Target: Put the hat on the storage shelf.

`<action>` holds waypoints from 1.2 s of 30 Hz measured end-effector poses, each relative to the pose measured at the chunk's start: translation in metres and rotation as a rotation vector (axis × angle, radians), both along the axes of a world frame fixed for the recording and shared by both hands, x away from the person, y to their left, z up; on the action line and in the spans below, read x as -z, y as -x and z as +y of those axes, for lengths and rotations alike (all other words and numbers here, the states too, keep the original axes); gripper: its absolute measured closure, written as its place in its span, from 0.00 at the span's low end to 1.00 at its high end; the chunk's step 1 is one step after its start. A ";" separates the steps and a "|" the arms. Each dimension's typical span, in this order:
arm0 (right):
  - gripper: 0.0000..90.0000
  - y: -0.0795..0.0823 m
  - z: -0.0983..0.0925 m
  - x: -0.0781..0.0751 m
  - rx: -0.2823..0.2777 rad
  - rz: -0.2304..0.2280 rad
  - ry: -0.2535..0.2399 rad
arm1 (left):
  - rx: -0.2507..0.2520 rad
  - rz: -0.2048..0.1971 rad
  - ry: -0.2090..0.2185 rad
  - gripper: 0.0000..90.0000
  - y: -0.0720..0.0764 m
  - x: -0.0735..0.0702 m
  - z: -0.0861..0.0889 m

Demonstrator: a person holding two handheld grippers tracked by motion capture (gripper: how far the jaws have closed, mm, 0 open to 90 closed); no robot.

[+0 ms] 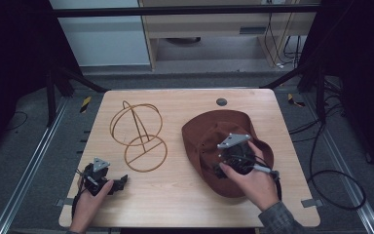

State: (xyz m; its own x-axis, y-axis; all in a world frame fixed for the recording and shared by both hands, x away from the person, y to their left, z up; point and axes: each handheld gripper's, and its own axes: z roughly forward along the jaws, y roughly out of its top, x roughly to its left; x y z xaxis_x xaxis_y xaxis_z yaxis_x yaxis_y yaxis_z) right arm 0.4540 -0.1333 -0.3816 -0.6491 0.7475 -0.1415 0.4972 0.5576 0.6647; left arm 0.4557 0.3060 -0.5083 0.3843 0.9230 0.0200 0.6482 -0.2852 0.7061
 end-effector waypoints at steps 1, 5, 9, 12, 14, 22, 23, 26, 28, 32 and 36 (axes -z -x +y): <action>0.21 -0.003 -0.005 -0.002 0.003 0.002 0.013 | 0.000 0.000 0.000 0.00 0.000 0.000 0.000; 0.21 -0.014 -0.019 -0.011 0.001 0.007 0.077 | -0.002 -0.002 0.004 0.00 0.000 0.000 0.000; 0.20 -0.027 -0.034 -0.023 -0.007 0.043 0.055 | -0.001 -0.002 0.004 0.00 0.000 0.000 0.000; 0.18 -0.032 -0.038 -0.026 -0.004 0.056 0.051 | -0.001 -0.002 0.003 0.00 0.000 0.000 0.000; 0.17 -0.039 -0.043 -0.028 0.004 0.076 0.044 | -0.001 -0.002 0.003 0.00 0.000 0.000 0.000; 0.16 -0.073 -0.056 -0.033 0.049 0.157 0.061 | -0.001 -0.002 0.003 0.00 0.000 0.000 0.000; 0.16 -0.077 -0.057 -0.034 0.049 0.167 0.065 | -0.001 -0.002 0.004 0.00 0.000 0.000 0.000; 0.12 -0.086 -0.060 -0.034 0.042 0.186 0.062 | -0.001 -0.002 0.004 0.00 0.000 0.000 0.000; 0.10 -0.088 -0.061 -0.034 0.039 0.191 0.055 | -0.003 -0.003 0.006 0.00 0.000 0.000 0.000; 0.13 -0.097 -0.060 -0.030 0.040 0.208 0.067 | -0.003 -0.004 0.006 0.00 0.000 0.000 0.000; 0.14 -0.100 -0.056 -0.026 0.033 0.222 0.081 | -0.003 -0.004 0.006 0.00 0.000 0.000 0.000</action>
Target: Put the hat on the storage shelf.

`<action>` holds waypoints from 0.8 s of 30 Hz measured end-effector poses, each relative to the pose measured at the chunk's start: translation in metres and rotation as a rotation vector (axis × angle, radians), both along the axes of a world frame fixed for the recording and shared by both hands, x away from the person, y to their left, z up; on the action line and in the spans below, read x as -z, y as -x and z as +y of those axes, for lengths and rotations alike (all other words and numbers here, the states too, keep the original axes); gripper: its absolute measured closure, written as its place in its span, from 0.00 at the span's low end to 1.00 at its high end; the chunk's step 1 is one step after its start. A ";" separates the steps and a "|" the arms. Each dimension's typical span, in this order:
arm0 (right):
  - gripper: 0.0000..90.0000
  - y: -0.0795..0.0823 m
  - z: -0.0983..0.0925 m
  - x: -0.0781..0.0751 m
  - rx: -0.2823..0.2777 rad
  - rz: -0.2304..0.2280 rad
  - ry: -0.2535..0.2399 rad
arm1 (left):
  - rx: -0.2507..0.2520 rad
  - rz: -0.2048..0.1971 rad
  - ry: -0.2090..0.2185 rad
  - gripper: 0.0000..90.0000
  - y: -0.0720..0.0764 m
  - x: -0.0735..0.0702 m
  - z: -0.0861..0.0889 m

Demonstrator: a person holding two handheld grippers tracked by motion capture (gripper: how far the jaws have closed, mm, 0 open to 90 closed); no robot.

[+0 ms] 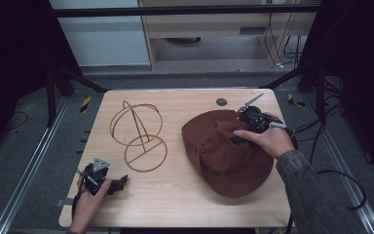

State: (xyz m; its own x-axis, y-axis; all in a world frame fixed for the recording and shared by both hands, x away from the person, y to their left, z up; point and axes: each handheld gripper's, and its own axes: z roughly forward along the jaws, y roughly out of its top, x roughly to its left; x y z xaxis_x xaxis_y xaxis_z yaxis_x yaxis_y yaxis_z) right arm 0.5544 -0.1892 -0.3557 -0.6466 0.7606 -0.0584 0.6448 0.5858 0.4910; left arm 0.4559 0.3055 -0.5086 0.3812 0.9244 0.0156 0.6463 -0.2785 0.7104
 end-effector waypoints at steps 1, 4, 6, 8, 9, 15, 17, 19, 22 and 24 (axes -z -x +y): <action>0.14 -0.001 0.002 0.002 -0.002 0.004 0.005 | 0.000 0.000 0.000 0.00 0.000 0.000 0.000; 0.17 -0.004 0.007 0.005 -0.009 0.012 -0.004 | 0.000 0.000 0.000 0.00 0.000 0.000 0.000; 0.19 -0.006 0.011 0.007 -0.012 0.016 -0.015 | 0.000 0.000 0.000 0.00 0.000 0.000 0.000; 0.22 -0.008 0.018 0.009 -0.017 0.022 -0.012 | 0.000 0.000 0.000 0.00 0.000 0.000 0.000; 0.22 -0.008 0.018 0.009 -0.017 0.022 -0.012 | 0.000 0.000 0.000 0.00 0.000 0.000 0.000; 0.24 -0.014 0.026 0.017 -0.012 0.043 -0.023 | 0.000 0.000 0.000 0.00 0.000 0.000 0.000; 0.26 -0.017 0.027 0.022 -0.012 0.048 -0.013 | 0.000 0.000 -0.001 0.00 0.000 0.000 0.000; 0.27 -0.017 0.028 0.024 -0.005 0.051 -0.033 | 0.000 0.000 0.000 0.00 0.000 0.000 0.000; 0.30 -0.017 0.029 0.027 -0.005 0.060 -0.043 | 0.001 0.000 0.000 0.00 0.000 0.000 0.000; 0.30 -0.017 0.029 0.029 -0.005 0.060 -0.041 | 0.000 0.000 0.000 0.00 0.000 0.000 0.000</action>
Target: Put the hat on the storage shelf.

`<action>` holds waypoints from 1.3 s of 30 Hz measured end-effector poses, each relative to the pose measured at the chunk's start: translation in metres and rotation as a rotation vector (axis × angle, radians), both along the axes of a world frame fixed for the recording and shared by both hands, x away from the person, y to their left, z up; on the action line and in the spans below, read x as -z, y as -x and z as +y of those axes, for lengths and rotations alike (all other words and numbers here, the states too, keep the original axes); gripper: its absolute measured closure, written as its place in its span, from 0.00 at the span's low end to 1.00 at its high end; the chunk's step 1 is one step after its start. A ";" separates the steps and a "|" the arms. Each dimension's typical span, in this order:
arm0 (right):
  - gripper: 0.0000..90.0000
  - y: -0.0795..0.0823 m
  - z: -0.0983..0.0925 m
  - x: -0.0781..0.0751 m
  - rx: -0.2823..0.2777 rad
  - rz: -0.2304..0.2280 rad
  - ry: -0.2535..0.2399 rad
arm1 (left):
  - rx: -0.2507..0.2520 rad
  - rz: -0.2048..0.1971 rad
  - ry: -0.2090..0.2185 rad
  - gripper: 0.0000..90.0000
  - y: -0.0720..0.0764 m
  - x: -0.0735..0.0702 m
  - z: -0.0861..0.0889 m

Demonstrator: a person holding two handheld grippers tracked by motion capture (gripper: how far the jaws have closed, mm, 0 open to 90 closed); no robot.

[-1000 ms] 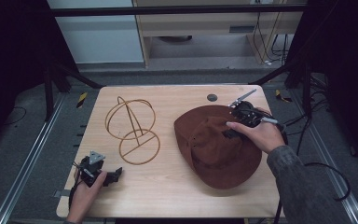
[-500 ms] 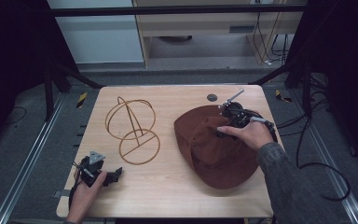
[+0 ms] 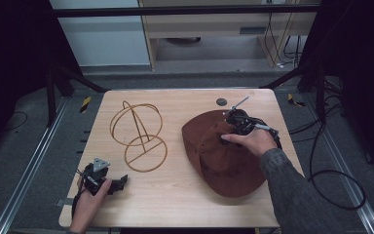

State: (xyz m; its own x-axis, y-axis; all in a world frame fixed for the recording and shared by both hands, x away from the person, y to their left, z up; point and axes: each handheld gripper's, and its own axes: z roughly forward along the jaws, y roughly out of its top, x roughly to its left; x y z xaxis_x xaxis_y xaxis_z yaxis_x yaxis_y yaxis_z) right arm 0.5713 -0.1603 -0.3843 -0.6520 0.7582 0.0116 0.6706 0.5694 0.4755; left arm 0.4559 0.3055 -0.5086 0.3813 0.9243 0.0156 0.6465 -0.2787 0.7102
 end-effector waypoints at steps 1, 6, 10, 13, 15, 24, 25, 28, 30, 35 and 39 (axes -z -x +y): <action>0.31 0.000 0.000 0.002 -0.003 0.006 0.000 | 0.000 0.000 0.000 0.00 0.000 0.000 0.000; 0.31 0.000 0.001 0.006 0.006 0.016 -0.004 | 0.000 0.000 0.000 0.00 0.000 0.000 0.000; 0.30 -0.001 0.003 0.007 0.015 0.022 -0.005 | 0.000 0.000 0.000 0.00 0.000 0.000 0.000; 0.31 -0.001 0.003 0.007 0.018 0.021 -0.007 | 0.000 0.000 0.000 0.00 0.000 0.000 0.000; 0.32 -0.001 0.003 0.007 0.017 0.022 -0.004 | 0.000 0.000 0.000 0.00 0.000 0.000 0.000; 0.51 0.000 -0.004 0.017 0.036 0.021 -0.025 | 0.002 0.002 -0.003 0.00 0.000 0.000 0.000; 0.53 0.001 -0.005 0.018 0.039 0.019 -0.030 | 0.002 0.002 -0.003 0.00 0.000 0.000 0.000; 0.59 0.002 -0.010 0.020 0.045 0.006 -0.056 | 0.002 0.002 -0.003 0.00 0.000 0.000 0.000; 0.62 0.002 -0.012 0.021 0.049 0.005 -0.067 | 0.002 0.002 -0.003 0.00 0.000 0.000 0.000; 0.71 0.002 -0.015 0.024 0.045 0.023 -0.070 | 0.002 0.002 -0.003 0.00 0.000 0.000 0.000; 0.82 0.000 -0.014 0.025 0.043 0.035 -0.073 | 0.003 0.002 -0.003 0.00 0.000 0.000 0.000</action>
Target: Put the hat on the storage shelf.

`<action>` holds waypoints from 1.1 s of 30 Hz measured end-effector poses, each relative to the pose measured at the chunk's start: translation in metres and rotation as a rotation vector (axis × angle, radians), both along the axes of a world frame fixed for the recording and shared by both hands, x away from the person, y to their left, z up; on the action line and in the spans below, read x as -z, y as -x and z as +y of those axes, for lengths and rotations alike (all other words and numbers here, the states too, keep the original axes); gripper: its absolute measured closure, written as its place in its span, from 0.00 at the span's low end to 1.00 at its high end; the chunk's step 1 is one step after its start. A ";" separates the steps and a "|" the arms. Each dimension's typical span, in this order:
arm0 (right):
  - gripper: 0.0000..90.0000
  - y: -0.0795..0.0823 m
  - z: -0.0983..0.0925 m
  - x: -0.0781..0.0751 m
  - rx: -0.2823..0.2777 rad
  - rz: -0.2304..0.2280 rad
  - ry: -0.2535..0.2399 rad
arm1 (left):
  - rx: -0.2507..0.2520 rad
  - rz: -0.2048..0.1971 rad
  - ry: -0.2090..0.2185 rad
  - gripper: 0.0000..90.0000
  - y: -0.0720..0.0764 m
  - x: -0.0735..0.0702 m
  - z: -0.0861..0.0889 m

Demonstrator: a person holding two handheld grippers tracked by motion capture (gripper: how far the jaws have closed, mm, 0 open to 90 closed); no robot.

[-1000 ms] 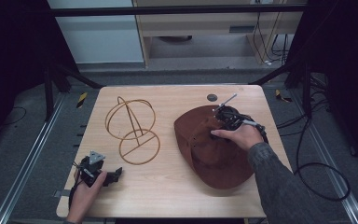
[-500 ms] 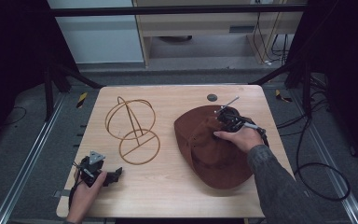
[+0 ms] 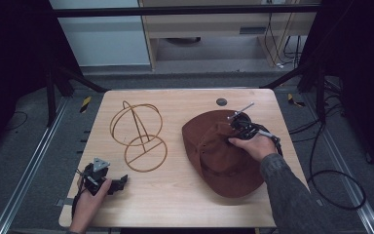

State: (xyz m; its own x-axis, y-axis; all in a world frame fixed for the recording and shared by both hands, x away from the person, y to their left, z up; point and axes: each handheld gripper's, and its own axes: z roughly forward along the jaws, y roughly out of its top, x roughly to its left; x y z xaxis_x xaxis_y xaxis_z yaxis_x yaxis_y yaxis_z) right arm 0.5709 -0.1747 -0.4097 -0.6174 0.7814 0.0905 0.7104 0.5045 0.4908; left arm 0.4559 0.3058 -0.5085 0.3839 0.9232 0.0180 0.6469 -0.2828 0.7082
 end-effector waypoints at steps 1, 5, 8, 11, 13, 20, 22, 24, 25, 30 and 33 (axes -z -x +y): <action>0.86 0.000 0.000 0.001 -0.003 0.001 0.000 | 0.000 0.000 0.000 0.00 0.000 0.000 0.000; 0.97 -0.001 -0.002 0.000 0.004 0.008 -0.030 | 0.000 0.000 0.000 0.00 0.000 0.000 0.000; 0.99 0.001 -0.006 -0.003 0.002 -0.013 -0.061 | 0.000 0.000 0.000 0.00 0.000 0.000 0.000; 0.99 0.002 -0.007 -0.005 0.005 -0.023 -0.077 | 0.000 0.000 0.000 0.00 0.000 0.000 0.000; 0.99 0.005 -0.009 -0.010 0.004 -0.061 -0.110 | 0.001 0.002 -0.003 0.00 0.000 0.000 0.000; 0.99 0.011 -0.010 -0.028 0.028 -0.150 -0.173 | 0.001 0.002 -0.003 0.00 0.000 0.000 0.000; 0.99 0.014 -0.009 -0.037 0.025 -0.167 -0.182 | 0.001 0.002 -0.003 0.00 0.000 0.000 0.000; 0.99 0.016 -0.009 -0.047 0.029 -0.186 -0.198 | 0.001 0.002 -0.003 0.00 0.000 0.000 0.000; 0.99 0.016 -0.009 -0.050 0.029 -0.192 -0.205 | 0.002 0.002 -0.003 0.00 0.000 0.000 0.000; 0.99 0.019 -0.008 -0.075 0.033 -0.235 -0.234 | -0.001 0.000 0.000 0.00 0.000 0.000 0.000; 0.99 0.021 -0.005 -0.090 0.033 -0.260 -0.244 | -0.002 -0.001 0.001 0.00 0.000 0.000 0.000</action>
State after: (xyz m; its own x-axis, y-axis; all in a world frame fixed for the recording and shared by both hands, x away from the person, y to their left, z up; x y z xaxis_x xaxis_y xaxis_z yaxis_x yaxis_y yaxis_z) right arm 0.5502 -0.1801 -0.3199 -0.6194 0.7758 0.1203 0.5596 0.3288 0.7608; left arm 0.4558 0.3057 -0.5085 0.3824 0.9238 0.0175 0.6466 -0.2810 0.7092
